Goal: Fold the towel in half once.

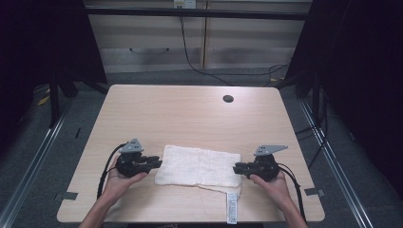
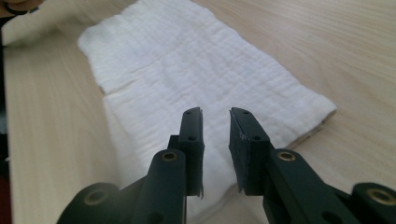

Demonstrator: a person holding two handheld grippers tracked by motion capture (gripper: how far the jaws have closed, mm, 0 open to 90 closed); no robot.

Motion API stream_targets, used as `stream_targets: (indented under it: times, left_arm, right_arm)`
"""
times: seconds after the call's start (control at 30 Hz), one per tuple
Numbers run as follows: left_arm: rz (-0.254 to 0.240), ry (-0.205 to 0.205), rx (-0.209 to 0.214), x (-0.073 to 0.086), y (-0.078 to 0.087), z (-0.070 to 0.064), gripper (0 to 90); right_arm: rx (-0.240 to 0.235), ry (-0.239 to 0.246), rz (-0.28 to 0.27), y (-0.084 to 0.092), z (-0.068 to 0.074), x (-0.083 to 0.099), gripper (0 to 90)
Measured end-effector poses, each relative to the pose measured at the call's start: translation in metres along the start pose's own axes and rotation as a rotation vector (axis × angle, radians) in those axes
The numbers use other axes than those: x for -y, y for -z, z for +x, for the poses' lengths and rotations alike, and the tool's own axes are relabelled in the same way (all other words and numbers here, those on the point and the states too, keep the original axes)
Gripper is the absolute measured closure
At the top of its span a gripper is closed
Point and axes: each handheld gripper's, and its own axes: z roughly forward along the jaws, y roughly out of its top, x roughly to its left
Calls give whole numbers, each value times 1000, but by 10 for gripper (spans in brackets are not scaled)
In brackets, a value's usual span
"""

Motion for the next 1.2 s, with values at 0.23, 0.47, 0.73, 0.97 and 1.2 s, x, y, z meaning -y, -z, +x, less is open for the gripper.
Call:
stream_targets:
  times: [0.23, 0.47, 0.73, 0.97, 1.2]
  left_arm:
    - [72, -15, -38, -9, -45, -1, 700]
    - [96, -49, -44, 4, -38, -7, 697]
    - [125, -30, -46, 16, -21, -15, 697]
    - [102, -19, -49, 30, -7, -19, 690]
    - [98, -11, -51, 32, -5, -21, 681]
  right_arm:
    - [45, -8, 48, -19, -10, -7, 708]
    - [60, 5, 73, -25, -11, -6, 712]
    - [47, 21, 100, -31, -5, -10, 706]
    - [20, 29, 104, -30, 1, -16, 678]
    - [60, 2, 53, -36, -23, -31, 658]
